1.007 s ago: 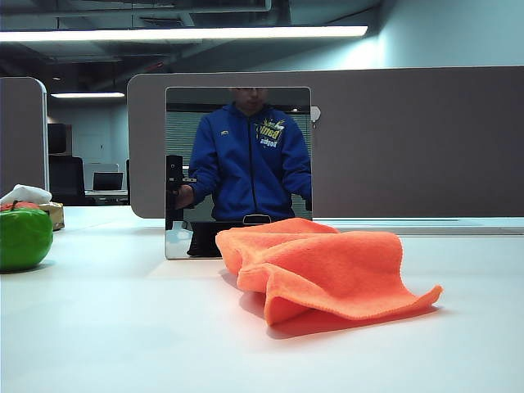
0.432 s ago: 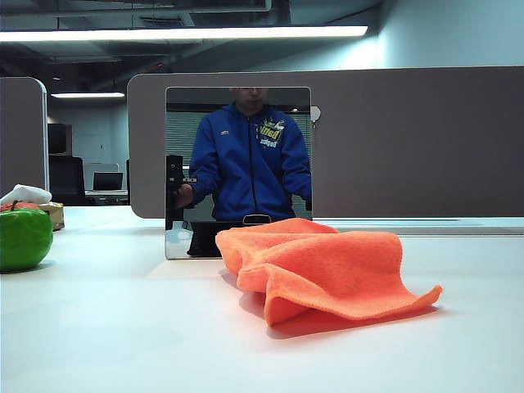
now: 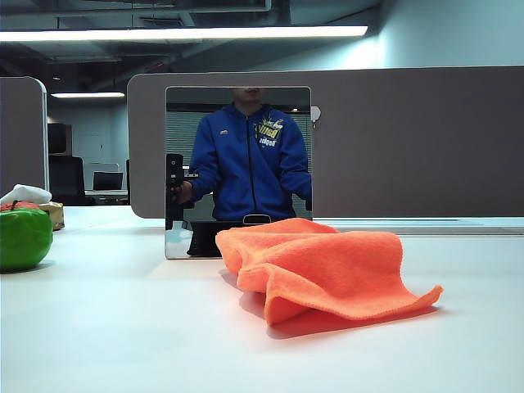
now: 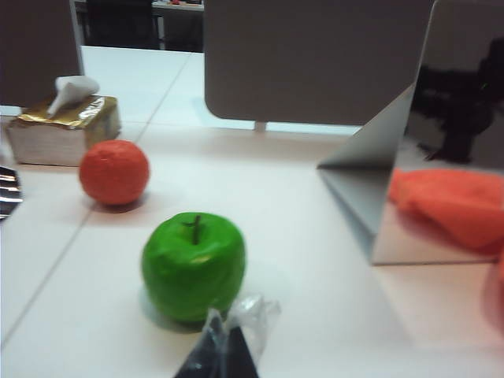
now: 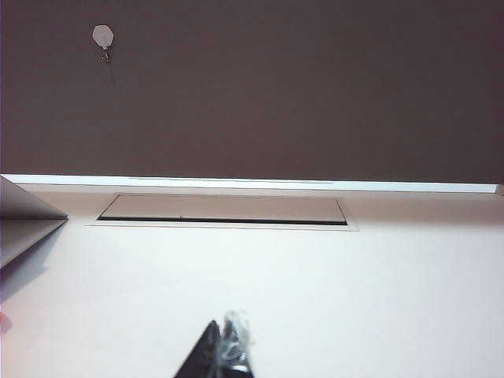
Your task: Pick up the cloth from the table and use it to cover the mirror.
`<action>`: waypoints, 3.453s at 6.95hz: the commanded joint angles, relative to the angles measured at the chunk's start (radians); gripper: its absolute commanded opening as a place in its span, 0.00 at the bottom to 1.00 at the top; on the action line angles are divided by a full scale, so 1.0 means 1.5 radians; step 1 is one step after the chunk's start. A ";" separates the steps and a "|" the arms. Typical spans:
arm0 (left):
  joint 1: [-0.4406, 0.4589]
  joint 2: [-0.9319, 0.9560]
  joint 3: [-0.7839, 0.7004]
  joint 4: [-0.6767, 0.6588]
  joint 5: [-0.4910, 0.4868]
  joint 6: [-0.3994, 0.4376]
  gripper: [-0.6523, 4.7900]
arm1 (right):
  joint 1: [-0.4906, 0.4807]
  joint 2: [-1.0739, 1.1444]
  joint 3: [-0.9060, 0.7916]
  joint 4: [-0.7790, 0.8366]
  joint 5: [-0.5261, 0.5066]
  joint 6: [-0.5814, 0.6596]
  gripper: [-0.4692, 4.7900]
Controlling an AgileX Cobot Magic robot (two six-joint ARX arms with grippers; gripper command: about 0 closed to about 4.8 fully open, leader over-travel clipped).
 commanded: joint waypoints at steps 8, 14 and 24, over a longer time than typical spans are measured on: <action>-0.064 0.220 0.248 -0.069 0.350 -0.016 0.11 | 0.060 0.346 0.435 -0.410 -0.305 0.020 0.08; -0.293 0.358 0.254 -0.053 0.345 0.120 0.11 | 0.283 0.515 0.435 -0.296 -0.207 0.032 0.08; -0.307 0.381 0.253 -0.049 0.322 0.117 0.11 | 0.281 1.147 0.567 0.167 -0.164 -0.070 0.55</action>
